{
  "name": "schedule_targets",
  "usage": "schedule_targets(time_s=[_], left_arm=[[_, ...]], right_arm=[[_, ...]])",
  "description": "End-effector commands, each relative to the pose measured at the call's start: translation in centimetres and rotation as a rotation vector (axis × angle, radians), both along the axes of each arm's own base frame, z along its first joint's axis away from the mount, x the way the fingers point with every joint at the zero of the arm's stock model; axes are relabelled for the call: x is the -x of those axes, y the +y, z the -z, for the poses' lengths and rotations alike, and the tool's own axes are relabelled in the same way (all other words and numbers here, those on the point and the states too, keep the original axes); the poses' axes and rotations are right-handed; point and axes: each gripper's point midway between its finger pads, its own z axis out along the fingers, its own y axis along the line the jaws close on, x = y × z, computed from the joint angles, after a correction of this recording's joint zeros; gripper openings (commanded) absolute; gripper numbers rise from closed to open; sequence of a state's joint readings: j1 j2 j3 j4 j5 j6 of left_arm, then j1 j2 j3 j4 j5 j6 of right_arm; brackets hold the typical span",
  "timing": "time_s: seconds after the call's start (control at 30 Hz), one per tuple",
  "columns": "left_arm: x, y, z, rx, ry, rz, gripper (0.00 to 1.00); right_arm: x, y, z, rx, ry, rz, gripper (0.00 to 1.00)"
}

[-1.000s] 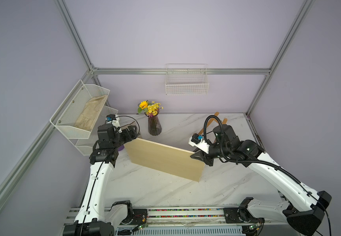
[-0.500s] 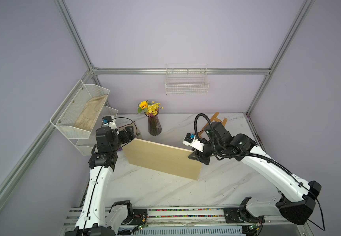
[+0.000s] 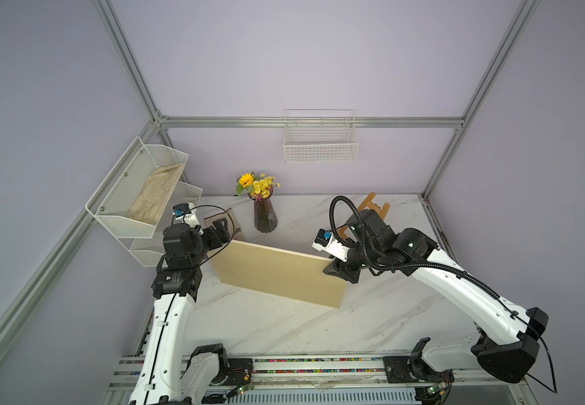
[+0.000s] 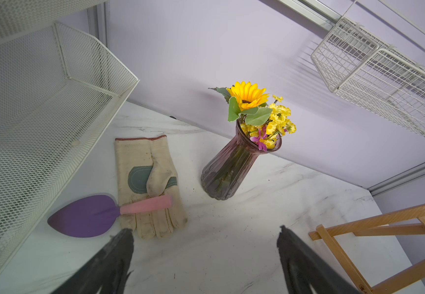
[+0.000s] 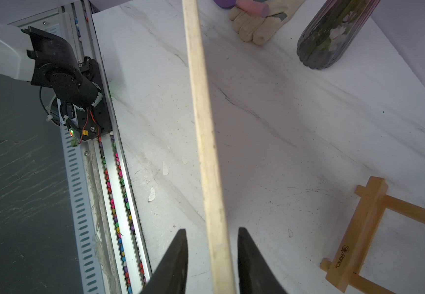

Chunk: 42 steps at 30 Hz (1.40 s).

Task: Assemble the easel
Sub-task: Pick up the drawing board from the center of the board.

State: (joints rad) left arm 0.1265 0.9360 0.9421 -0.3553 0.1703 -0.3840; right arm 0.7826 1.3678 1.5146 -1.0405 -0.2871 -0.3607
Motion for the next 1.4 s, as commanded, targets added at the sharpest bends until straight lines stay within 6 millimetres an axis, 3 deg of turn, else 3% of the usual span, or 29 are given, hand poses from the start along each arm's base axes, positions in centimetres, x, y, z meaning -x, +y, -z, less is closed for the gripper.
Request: schedule_targets(time_s=[0.0, 0.17, 0.33, 0.57, 0.87, 1.1, 1.3, 1.37], left_arm=[[1.5, -4.0, 3.4, 0.067, 0.105, 0.176, 0.88], [1.7, -3.7, 3.9, 0.047, 0.110, 0.165, 0.88], [1.8, -3.5, 4.0, 0.042, 0.110, 0.149, 0.88], [1.7, -3.9, 3.6, 0.062, 0.100, 0.168, 0.88], [1.7, -4.0, 3.2, 0.061, 0.093, 0.163, 0.88], [1.7, -4.1, 3.0, 0.062, 0.089, 0.162, 0.87], [1.7, -4.0, 2.7, 0.051, 0.078, 0.154, 0.88], [1.6, -4.0, 2.7, 0.055, 0.080, 0.157, 0.88]], right_arm=[[0.3, 2.3, -0.6, -0.053, 0.007, -0.063, 0.35], [0.2, 2.3, -2.4, -0.056, -0.017, -0.069, 0.35], [0.3, 1.2, -2.6, -0.042, -0.047, -0.044, 0.39], [-0.8, 3.7, 0.2, 0.037, 0.039, -0.053, 0.35], [-3.0, 6.5, -0.3, 0.087, -0.029, 0.061, 0.30], [-3.4, 9.1, -0.3, 0.097, -0.034, 0.098, 0.27], [-3.7, 8.8, 0.8, 0.164, -0.032, 0.126, 0.24], [-3.5, 8.7, 0.7, 0.159, -0.032, 0.126, 0.19]])
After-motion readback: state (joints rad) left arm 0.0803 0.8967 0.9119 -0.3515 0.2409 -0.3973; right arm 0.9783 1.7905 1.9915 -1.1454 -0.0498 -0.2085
